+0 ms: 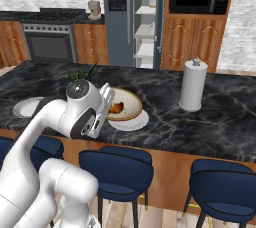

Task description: Pick the chicken drumstick and mushroom from their plates and place them in the bowl. Then put the bowl in the fridge.

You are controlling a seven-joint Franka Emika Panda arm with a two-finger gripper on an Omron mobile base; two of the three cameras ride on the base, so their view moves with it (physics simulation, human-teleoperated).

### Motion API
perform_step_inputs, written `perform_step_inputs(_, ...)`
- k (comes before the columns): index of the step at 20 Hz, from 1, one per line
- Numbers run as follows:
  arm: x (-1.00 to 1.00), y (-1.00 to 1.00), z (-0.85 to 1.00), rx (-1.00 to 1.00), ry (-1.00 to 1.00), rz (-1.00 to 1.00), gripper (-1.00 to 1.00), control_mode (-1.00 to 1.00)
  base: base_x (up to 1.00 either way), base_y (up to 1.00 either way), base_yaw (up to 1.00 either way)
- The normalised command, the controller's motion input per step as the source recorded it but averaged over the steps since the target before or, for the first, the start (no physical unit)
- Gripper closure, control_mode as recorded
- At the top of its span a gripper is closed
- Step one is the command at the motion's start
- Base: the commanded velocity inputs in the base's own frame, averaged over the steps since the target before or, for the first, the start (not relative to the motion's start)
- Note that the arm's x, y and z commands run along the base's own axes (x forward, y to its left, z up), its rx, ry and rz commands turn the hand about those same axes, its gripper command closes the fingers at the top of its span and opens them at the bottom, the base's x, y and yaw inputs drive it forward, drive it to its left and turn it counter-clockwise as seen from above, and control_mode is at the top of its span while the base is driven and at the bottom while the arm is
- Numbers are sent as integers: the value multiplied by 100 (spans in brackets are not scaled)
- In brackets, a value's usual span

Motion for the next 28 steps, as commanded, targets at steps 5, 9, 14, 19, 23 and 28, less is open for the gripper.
perform_step_inputs(5, -29, 25, 11, -4, 1, 0, 100, -100, 0, 0, 0)
perform_step_inputs(9, -17, 11, 5, -2, 5, 3, 100, -100, 0, 0, 0)
perform_step_inputs(14, -18, 17, 0, 0, 0, 11, 100, -100, 0, 0, 0)
perform_step_inputs(19, 0, 2, 0, 1, 0, 3, 100, -100, 0, 0, 0)
perform_step_inputs(23, 0, 0, 0, 0, 0, 0, 100, -100, 0, 0, 0)
perform_step_inputs(28, 0, 0, 0, 0, 0, 0, 100, 100, 0, 0, 0)
